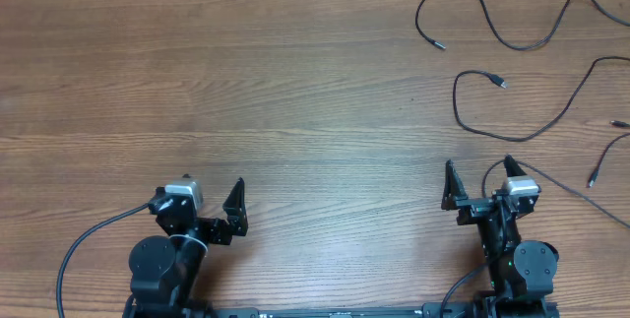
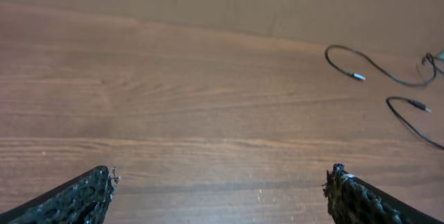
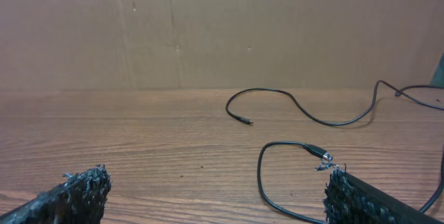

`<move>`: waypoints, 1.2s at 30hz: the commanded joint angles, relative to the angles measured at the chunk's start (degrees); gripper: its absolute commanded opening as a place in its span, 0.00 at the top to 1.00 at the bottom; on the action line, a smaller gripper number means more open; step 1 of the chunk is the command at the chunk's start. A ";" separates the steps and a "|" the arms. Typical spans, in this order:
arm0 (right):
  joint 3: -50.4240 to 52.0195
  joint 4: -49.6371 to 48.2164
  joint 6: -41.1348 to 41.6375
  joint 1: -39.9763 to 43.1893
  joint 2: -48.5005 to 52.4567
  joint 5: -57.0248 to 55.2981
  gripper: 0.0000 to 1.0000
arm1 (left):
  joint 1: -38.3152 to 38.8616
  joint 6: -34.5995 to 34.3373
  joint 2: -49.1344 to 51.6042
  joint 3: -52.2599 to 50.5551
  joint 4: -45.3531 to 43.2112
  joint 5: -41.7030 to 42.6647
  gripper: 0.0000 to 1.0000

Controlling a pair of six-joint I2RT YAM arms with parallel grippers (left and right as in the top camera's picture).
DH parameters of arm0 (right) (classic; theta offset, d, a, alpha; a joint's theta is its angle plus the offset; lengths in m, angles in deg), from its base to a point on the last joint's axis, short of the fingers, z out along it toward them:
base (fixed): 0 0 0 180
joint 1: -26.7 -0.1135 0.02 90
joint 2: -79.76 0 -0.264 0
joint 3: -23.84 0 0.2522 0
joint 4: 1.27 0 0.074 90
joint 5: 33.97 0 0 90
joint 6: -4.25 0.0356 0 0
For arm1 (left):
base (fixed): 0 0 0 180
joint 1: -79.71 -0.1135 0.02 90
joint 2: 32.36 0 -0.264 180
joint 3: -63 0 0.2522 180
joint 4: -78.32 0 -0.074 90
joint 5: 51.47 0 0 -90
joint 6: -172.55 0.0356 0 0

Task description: Untangle cables

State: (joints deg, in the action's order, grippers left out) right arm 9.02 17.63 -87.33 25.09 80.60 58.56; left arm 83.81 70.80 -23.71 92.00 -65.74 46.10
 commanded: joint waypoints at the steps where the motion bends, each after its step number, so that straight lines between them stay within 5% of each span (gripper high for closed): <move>1: 0.59 -0.37 -0.39 -0.26 -0.68 -0.55 0.00 | -0.92 1.05 -1.68 -1.44 -1.31 0.81 0.00; 21: 0.59 -0.37 -0.39 -0.26 -0.68 -0.55 0.00 | -1.18 0.87 -8.26 -3.34 -1.73 -1.99 0.00; 36: 0.59 -0.37 -0.39 -0.26 -0.68 -0.55 0.00 | -1.18 -2.01 -8.46 -11.06 -13.88 -2.62 0.01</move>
State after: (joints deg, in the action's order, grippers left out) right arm 9.02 17.63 -87.33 25.09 80.60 58.54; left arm 83.04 69.49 -31.49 82.15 -78.97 44.79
